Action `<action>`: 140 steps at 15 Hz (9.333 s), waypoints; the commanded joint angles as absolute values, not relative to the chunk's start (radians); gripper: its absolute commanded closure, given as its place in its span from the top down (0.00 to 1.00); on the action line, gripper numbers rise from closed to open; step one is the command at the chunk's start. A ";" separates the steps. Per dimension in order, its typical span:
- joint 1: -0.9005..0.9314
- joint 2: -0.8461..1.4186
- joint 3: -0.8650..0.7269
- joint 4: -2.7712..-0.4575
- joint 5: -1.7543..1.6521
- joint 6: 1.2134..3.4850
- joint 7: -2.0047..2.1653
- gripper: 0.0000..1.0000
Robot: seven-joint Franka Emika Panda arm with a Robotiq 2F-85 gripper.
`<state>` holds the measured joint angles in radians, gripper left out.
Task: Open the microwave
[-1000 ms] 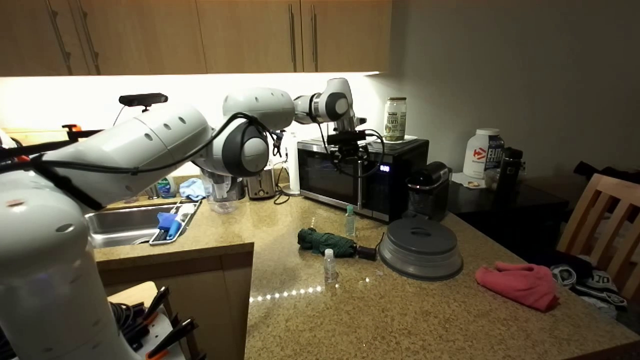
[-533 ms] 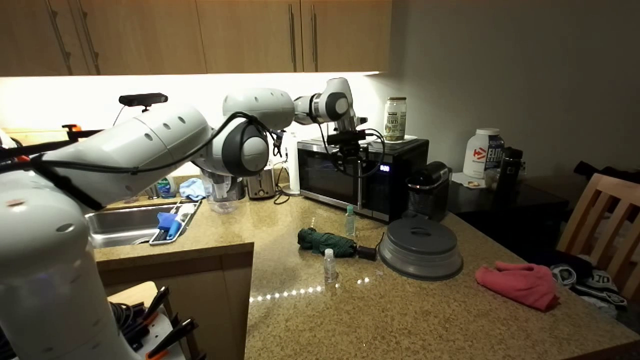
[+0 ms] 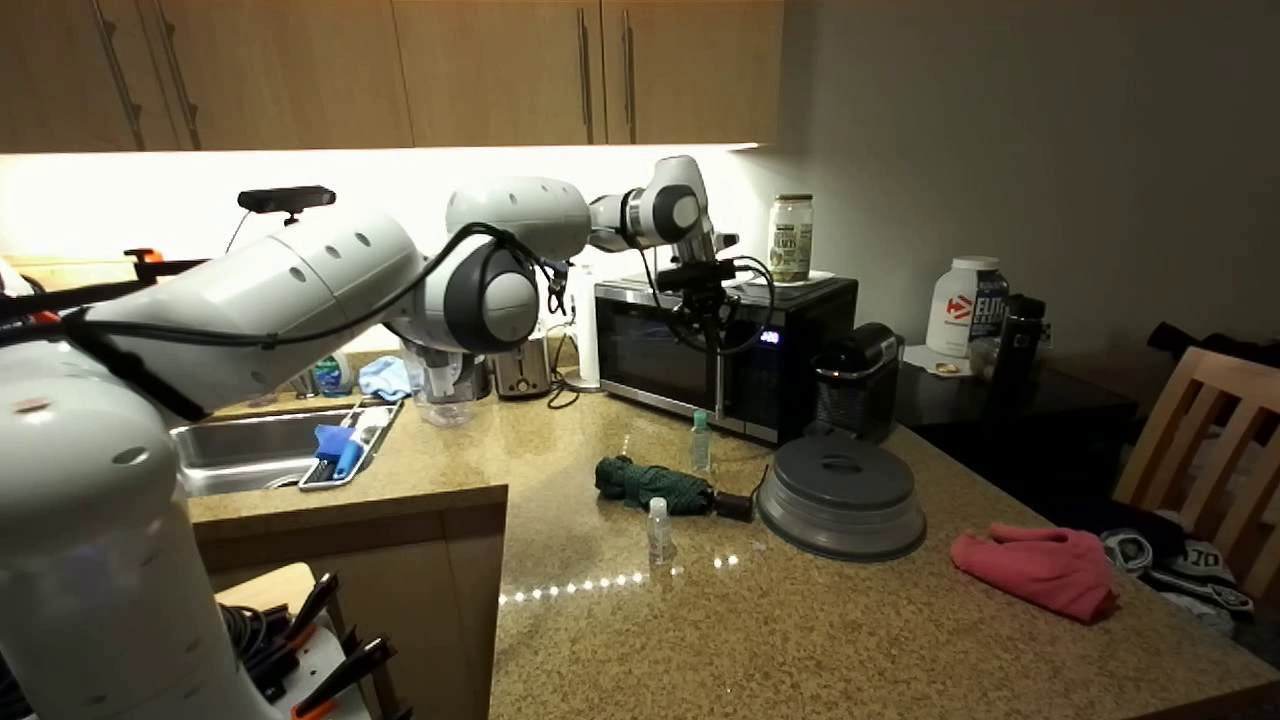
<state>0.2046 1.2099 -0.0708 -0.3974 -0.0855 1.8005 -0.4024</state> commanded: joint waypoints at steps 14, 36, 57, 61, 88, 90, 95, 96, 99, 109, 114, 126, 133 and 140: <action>0.213 1.215 -0.080 -0.398 -0.084 1.801 -0.402 0.18; 0.240 1.248 -0.158 -0.383 -0.117 1.954 -0.205 1.00; 0.251 1.247 -0.196 -0.390 -0.087 1.960 -0.174 0.13; 0.249 1.231 -0.177 -0.403 -0.072 1.907 -0.188 0.13; 0.282 1.259 -0.097 -0.364 -0.054 1.844 -0.172 0.12; 0.281 1.259 -0.094 -0.364 -0.052 1.842 -0.180 0.12; 0.278 1.258 -0.085 -0.364 -0.044 1.835 -0.192 0.13; 0.278 1.258 -0.082 -0.364 -0.042 1.837 -0.193 0.13; 0.279 1.259 -0.079 -0.364 -0.038 1.845 -0.187 0.13; 0.286 1.256 -0.076 -0.363 -0.035 1.845 -0.167 0.13; 0.294 1.254 -0.087 -0.363 -0.052 1.840 -0.200 0.11; 0.322 1.268 -0.121 -0.397 -0.215 1.889 -0.247 0.58; 0.276 1.233 -0.127 -0.443 -0.198 1.914 -0.347 0.29; 0.250 1.215 -0.089 -0.466 -0.161 1.875 -0.349 0.08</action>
<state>0.2513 1.2612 -0.1271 -0.3722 -0.1981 1.8910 -0.3048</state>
